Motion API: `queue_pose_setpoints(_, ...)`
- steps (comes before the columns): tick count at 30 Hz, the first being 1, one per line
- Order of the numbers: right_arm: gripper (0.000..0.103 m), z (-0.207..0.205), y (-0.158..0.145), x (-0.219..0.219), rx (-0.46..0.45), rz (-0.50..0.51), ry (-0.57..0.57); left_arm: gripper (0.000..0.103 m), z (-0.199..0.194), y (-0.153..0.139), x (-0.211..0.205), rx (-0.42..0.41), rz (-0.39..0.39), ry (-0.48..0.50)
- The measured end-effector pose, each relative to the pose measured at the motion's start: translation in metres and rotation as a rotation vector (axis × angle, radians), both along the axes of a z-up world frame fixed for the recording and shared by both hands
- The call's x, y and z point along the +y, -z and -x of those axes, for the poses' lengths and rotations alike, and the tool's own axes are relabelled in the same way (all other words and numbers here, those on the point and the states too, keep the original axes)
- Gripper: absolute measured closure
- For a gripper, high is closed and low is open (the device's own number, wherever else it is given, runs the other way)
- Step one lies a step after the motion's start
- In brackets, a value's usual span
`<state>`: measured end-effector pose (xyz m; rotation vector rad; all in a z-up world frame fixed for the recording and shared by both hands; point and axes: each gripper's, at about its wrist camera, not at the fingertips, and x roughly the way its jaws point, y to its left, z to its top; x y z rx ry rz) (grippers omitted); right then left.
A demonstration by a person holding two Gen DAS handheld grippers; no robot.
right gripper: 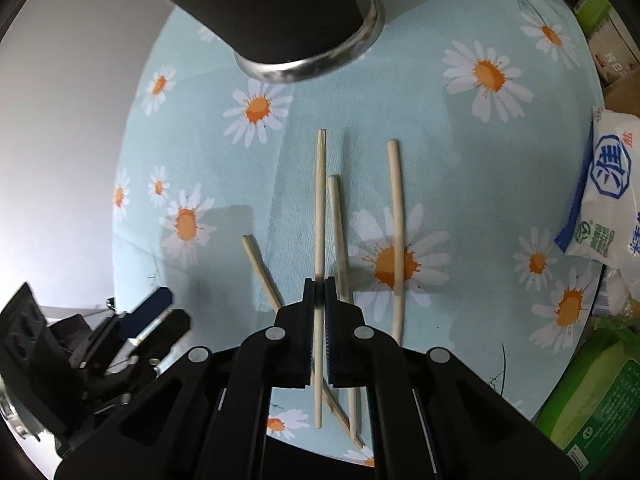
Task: Organize utensils
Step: 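Lift the chopstick with the right gripper while the left gripper grasps another chopstick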
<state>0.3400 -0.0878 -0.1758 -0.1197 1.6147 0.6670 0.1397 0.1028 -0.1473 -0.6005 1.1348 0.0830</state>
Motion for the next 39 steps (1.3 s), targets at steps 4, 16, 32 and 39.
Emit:
queue_pose_setpoints(4, 0.097, -0.002, -0.011, -0.018, -0.020, -0.054, -0.010, 0.064, -0.004, 0.001, -0.012, 0.028, 0.030, 0.008)
queue_pose_setpoints(16, 0.097, 0.007, -0.057, -0.057, -0.120, -0.196, 0.001, 0.066, -0.033, 0.005, -0.042, 0.163, 0.116, -0.011)
queue_pose_setpoints(32, 0.097, 0.007, -0.057, -0.086, -0.094, -0.316, 0.031, 0.076, -0.053, 0.027, -0.063, 0.399, 0.056, -0.069)
queue_pose_setpoints(39, 0.097, 0.008, -0.060, -0.083, -0.093, -0.353, 0.037, 0.077, -0.068, 0.029, -0.080, 0.459, 0.007, -0.070)
